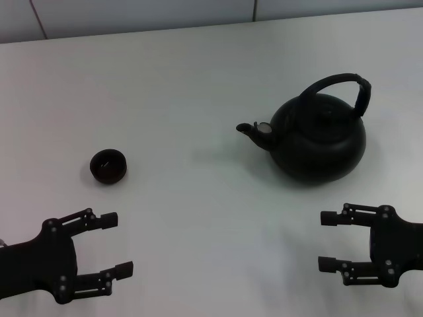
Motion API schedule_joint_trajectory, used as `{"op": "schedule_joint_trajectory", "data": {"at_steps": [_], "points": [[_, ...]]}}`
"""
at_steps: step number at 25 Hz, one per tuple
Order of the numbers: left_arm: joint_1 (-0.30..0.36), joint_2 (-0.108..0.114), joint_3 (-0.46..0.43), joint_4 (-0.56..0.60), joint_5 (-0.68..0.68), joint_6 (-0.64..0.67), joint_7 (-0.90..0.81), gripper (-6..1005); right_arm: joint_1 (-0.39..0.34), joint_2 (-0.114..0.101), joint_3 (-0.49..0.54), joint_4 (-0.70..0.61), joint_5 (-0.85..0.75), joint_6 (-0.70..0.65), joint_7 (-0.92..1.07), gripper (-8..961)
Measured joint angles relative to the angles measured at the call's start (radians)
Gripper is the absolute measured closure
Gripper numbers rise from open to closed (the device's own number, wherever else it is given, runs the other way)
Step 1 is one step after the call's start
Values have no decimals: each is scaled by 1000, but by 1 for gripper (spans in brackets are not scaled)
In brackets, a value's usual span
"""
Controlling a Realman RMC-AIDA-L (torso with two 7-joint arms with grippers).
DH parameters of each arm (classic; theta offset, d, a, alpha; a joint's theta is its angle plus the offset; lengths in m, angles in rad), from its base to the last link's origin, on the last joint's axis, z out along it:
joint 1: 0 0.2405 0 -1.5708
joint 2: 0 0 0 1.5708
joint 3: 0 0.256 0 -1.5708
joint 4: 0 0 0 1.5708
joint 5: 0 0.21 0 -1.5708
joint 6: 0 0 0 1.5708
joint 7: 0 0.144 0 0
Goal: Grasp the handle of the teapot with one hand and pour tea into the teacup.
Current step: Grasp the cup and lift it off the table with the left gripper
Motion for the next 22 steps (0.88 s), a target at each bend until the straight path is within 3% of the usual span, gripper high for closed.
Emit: {"op": "schedule_joint_trajectory", "data": {"at_steps": [22], "points": [[-6,-13,0,-5,0,-8,0,177,2,0,0,-1,5,8,-2,204]]}}
